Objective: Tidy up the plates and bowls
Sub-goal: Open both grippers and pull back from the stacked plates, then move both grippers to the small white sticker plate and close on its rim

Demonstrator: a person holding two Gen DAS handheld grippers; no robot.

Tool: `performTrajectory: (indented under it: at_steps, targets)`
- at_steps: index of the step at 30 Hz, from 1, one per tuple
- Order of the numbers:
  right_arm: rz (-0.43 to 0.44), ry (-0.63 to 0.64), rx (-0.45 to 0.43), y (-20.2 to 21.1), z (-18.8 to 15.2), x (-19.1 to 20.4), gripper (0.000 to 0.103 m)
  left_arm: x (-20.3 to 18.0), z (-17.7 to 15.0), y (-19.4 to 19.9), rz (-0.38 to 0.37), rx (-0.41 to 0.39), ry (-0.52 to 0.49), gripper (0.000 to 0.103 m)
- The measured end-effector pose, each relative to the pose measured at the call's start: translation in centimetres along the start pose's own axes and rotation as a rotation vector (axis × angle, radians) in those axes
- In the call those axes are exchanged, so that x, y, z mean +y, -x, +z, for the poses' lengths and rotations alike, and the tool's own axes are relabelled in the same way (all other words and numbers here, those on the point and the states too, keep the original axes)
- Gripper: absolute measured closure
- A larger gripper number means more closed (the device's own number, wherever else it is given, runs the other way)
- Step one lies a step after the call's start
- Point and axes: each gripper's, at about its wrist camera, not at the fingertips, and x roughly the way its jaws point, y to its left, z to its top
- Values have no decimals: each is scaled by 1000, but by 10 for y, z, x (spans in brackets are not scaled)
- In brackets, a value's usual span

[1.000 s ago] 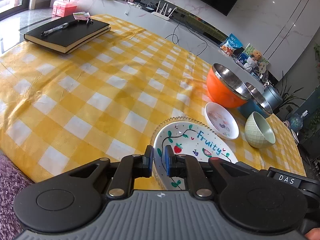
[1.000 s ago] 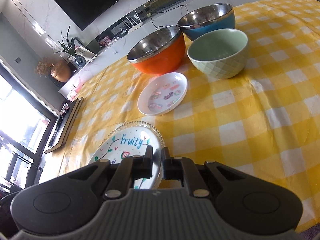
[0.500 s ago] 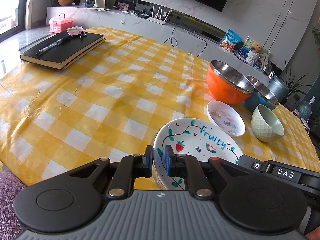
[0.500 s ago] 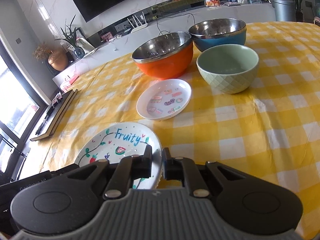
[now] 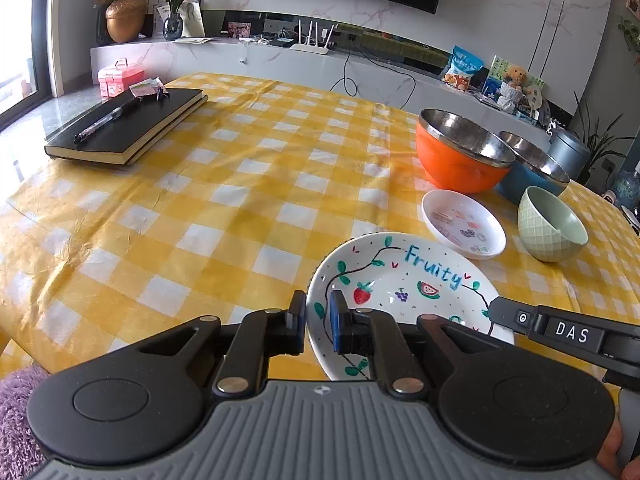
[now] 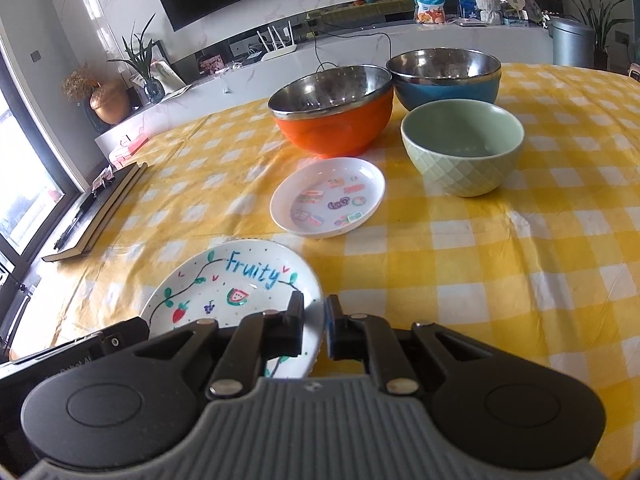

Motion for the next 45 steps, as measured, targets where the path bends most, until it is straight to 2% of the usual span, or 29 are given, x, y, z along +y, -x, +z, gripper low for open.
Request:
performTrajectory:
  at_steps: [8,15,16,18,26,28,30,32,35,45]
  targets:
    - [-8,11,-14,-1,-2,2,94,-3,-2,-1,14,-17,-30,90]
    - [12,1,-35,3,-1,-1,89,-1,0,3,12,-28,-1,89]
    - [13,2,-41,5,0,-1,88,0,1,5,13,-30,2,88]
    - [14,0,-56,10,3,-1,78,1,4,10,12,-34,15,81]
    - [0,-24,-95,30,8,-11,73,-15,14,33,-28,-63,1,63]
    - [-9,-27,-104,35,9,-13,69,-19,15,34,-41,-65,-2,62]
    - [-20,-23,-114,39,10,-17,59,-24,14,35,-44,-60,-8,62]
    - [-35,-12,-122,43,9,-19,54,-28,13,34,-49,-51,-13,62]
    - [-45,-6,-130,45,8,-22,54,-35,11,31,-55,-39,-28,62]
    - [-99,-4,-131,39,11,-29,40,-52,23,13,-80,-36,-67,62]
